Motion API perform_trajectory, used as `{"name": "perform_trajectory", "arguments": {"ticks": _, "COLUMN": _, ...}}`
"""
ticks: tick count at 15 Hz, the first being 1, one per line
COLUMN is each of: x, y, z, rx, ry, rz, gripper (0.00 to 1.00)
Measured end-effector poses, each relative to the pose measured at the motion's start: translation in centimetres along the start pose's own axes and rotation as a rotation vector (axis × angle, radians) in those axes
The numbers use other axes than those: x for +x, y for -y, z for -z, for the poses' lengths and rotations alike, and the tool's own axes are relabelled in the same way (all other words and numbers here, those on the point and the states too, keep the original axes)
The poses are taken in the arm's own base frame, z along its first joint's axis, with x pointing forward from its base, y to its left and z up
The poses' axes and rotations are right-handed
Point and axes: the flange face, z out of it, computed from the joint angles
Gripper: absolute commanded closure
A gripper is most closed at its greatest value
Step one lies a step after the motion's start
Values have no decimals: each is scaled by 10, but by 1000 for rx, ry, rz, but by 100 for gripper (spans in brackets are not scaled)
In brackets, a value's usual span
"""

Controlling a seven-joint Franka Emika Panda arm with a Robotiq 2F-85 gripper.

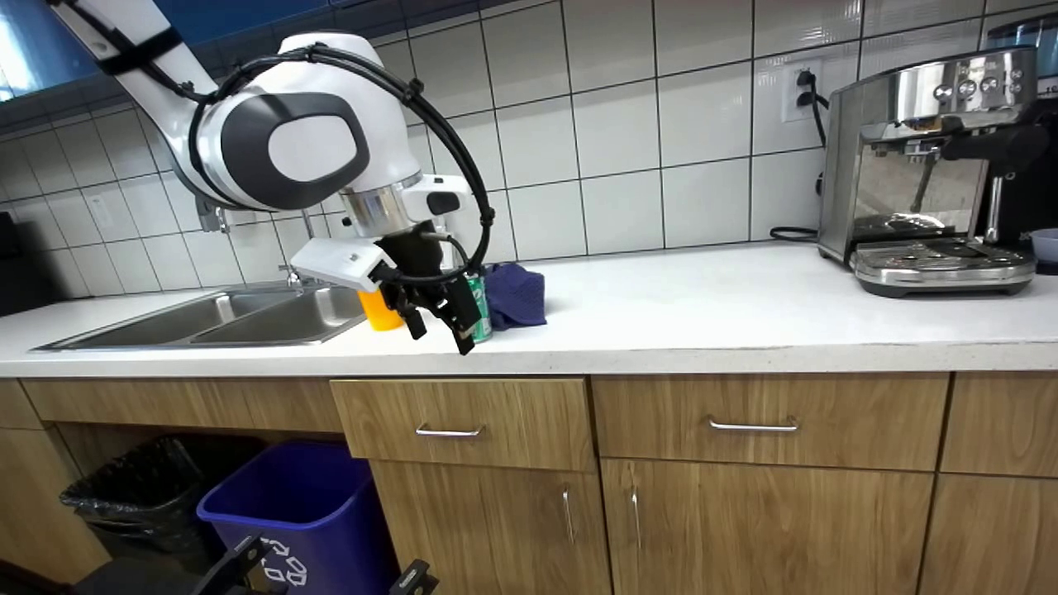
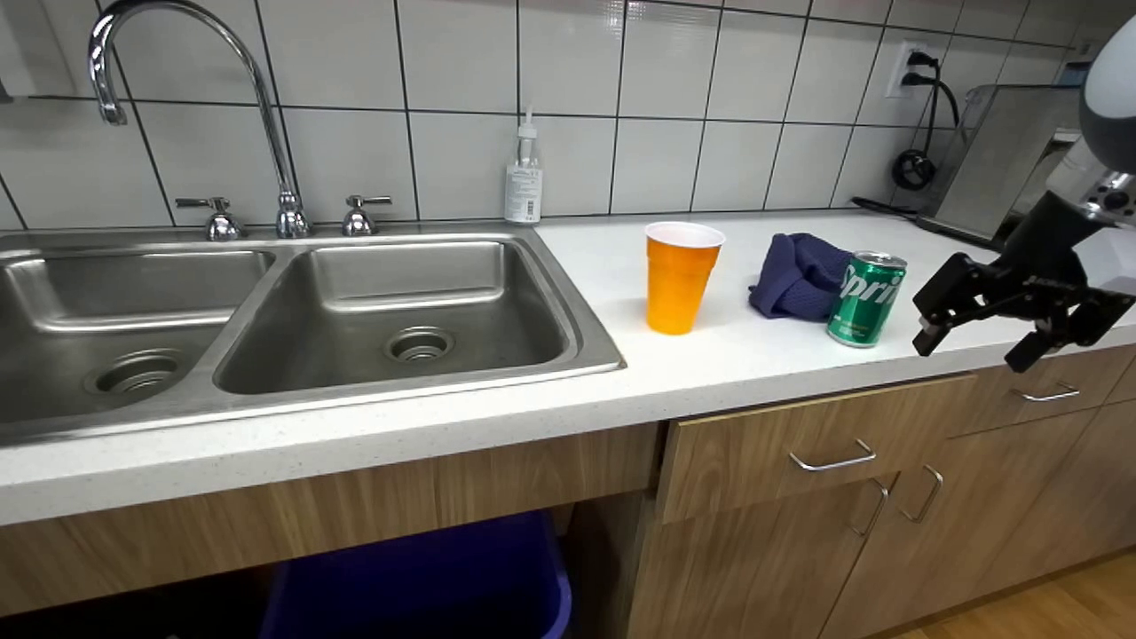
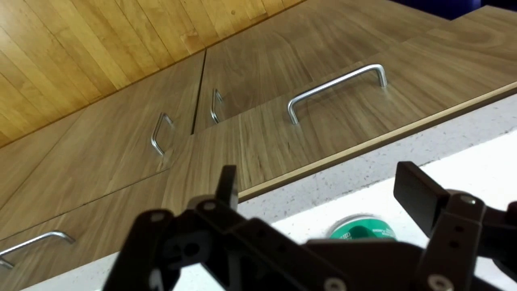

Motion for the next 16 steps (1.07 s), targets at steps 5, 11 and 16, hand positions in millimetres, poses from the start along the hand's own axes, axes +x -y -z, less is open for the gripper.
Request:
{"name": "perform_trajectory", "arguments": {"ticks": 5, "x": -10, "y": 20, "z": -2, "rx": 24, "ry": 53, "rz": 48, "gripper": 0}}
{"name": "perform_trajectory", "arguments": {"ticks": 11, "x": -25, "y": 54, "z": -4, "rx": 75, "ry": 88, "rz": 164, "gripper": 0}}
{"name": "perform_trajectory", "arguments": {"ticks": 16, "x": -33, "y": 68, "z": -4, "rx": 84, "ry": 119, "rz": 232, "gripper": 0}}
